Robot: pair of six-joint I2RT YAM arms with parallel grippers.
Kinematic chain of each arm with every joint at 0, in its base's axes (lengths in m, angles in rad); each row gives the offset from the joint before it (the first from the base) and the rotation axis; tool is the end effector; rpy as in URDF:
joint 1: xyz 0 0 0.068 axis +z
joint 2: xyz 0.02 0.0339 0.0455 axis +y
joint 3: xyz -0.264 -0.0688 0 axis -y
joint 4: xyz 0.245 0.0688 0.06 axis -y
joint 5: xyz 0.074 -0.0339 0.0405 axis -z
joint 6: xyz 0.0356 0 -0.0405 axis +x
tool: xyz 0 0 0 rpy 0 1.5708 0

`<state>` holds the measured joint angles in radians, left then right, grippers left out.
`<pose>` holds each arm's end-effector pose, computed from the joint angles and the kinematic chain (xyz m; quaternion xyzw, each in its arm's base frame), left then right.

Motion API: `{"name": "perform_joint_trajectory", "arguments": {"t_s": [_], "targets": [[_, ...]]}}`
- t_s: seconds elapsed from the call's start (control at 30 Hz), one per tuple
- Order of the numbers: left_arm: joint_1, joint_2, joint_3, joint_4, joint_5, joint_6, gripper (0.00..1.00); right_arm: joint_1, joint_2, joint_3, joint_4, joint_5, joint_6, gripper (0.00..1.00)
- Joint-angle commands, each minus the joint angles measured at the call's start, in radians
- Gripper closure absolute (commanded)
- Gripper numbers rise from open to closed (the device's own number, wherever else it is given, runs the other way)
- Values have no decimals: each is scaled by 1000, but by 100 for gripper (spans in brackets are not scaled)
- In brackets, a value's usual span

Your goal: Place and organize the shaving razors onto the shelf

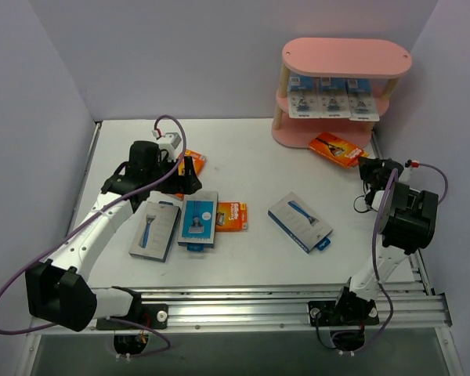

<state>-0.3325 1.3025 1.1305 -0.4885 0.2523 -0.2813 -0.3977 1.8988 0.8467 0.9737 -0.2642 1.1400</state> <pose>0.2687 -0.1022 0.3187 0.0781 0.8894 -0.2395 0.3816 0.3601 -0.1412 0.1719 0.4418 0.5853 0.3342 0.5920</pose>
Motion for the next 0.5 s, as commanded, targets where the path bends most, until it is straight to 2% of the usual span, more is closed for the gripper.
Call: {"name": "perform_joint_trajectory", "arguments": {"t_s": [0.0,0.13,0.47], "targets": [[-3,12,41,37,38,-13,6,2,39,-15,200,62,119,100],[-3,20,41,36,45,-16,6,5,69,-9,267,86,144,100],[-2,41,46,33,58,-22,6,16,89,5,255,193,156,100]]}}
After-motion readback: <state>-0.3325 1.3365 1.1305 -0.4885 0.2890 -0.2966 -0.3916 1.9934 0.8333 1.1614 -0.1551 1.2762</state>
